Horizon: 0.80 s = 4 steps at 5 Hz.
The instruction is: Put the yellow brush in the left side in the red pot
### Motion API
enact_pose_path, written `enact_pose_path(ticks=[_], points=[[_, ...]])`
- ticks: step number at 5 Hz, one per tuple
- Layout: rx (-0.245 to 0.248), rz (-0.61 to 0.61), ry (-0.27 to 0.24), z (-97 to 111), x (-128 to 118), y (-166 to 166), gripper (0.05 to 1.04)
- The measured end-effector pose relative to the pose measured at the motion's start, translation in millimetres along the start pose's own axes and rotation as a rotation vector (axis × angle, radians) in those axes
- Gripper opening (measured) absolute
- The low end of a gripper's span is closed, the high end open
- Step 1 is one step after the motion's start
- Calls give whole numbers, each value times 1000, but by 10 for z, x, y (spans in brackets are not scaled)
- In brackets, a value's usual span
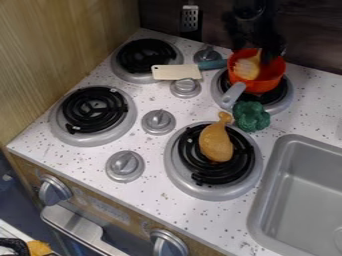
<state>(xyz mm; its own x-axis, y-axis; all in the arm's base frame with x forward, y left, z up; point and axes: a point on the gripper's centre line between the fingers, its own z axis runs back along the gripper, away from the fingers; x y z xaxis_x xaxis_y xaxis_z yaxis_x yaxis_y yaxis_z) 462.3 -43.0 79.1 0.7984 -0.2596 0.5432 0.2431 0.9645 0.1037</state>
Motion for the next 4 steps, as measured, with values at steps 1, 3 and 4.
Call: enact_pose_path(ticks=[1, 3, 4], points=[[6, 5, 6, 0, -9, 10, 1001], [55, 60, 142, 64, -201, 21, 1001], [101, 92, 126, 222, -221, 12, 1001]])
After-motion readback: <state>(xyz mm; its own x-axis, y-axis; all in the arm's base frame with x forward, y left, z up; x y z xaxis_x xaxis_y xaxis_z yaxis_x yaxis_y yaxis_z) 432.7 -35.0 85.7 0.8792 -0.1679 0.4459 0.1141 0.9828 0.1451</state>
